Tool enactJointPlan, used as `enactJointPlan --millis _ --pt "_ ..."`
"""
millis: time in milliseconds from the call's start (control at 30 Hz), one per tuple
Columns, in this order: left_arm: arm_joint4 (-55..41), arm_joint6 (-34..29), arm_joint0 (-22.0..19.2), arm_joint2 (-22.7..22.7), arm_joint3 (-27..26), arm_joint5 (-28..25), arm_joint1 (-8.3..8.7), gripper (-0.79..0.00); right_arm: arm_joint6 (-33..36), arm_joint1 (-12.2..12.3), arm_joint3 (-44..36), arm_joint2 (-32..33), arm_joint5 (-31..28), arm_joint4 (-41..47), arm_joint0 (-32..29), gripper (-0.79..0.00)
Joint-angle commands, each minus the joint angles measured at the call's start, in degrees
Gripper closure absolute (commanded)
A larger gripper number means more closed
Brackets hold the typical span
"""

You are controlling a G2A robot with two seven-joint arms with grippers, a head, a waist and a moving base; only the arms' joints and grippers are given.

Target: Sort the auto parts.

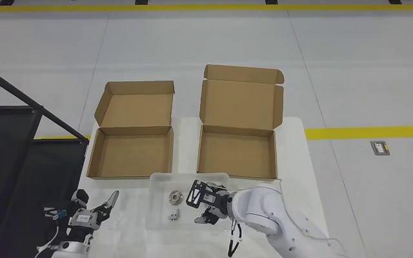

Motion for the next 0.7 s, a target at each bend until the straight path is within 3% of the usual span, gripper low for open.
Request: enactJointPlan --millis 0,233,433,667 --pt "0.0 0.0 0.0 0.0 0.0 0.0 0.00 -0.785 0.0 0.0 0.0 0.0 0.0 0.0 0.0 -0.785" --pt "0.0 0.0 0.0 0.0 0.0 0.0 0.00 -0.785 -1.7 -0.3 0.6 -1.5 1.2 -2.4 -0.1 -0.785" --pt "0.0 0.0 0.0 0.0 0.0 0.0 0.00 -0.785 2.4 -2.8 4.6 -7.2 10.3 -5.9 4.1 -0.785" --pt "0.0 0.0 0.0 0.0 0.0 0.0 0.00 -0.785 3.9 -5.9 12.2 -11.4 13.4 -3.9 9.1 -0.785"
